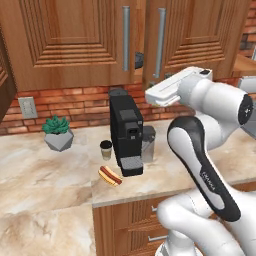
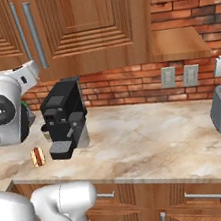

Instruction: Pick the pan from the cabinet and place it on the stove. Then turn on the stove burner for the pan.

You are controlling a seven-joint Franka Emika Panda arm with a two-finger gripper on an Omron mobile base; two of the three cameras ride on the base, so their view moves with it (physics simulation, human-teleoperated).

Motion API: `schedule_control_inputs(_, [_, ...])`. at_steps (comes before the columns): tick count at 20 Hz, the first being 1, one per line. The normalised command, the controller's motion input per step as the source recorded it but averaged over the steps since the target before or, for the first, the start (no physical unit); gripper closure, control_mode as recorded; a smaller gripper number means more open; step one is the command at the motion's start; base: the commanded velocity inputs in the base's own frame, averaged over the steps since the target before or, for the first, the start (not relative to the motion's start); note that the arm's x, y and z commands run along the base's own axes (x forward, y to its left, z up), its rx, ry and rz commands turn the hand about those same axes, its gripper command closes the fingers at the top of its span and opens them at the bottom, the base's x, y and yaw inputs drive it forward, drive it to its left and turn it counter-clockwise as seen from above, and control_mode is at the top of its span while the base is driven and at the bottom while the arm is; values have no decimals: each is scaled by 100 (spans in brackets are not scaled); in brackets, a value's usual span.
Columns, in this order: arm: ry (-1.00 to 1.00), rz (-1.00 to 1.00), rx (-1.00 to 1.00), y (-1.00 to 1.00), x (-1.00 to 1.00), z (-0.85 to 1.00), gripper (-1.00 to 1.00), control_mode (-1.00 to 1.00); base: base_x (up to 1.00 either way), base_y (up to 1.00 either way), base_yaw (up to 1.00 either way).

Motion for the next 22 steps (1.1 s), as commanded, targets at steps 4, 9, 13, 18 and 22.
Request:
schedule_control_inputs(4, [1,-4,-13,86,-3,10,-100,-100,0,0,0])
schedule_control_inputs(9, [2,-16,-20,62,3,4,-100,-100,0,0,0])
schedule_control_inputs(13, [5,-23,-28,30,14,-3,-100,-100,0,0,0])
schedule_control_inputs(18, [16,-32,-25,2,22,-11,-100,-100,0,0,0])
schedule_control_inputs(22, [18,-34,-24,0,24,-9,-100,-100,0,0,0])
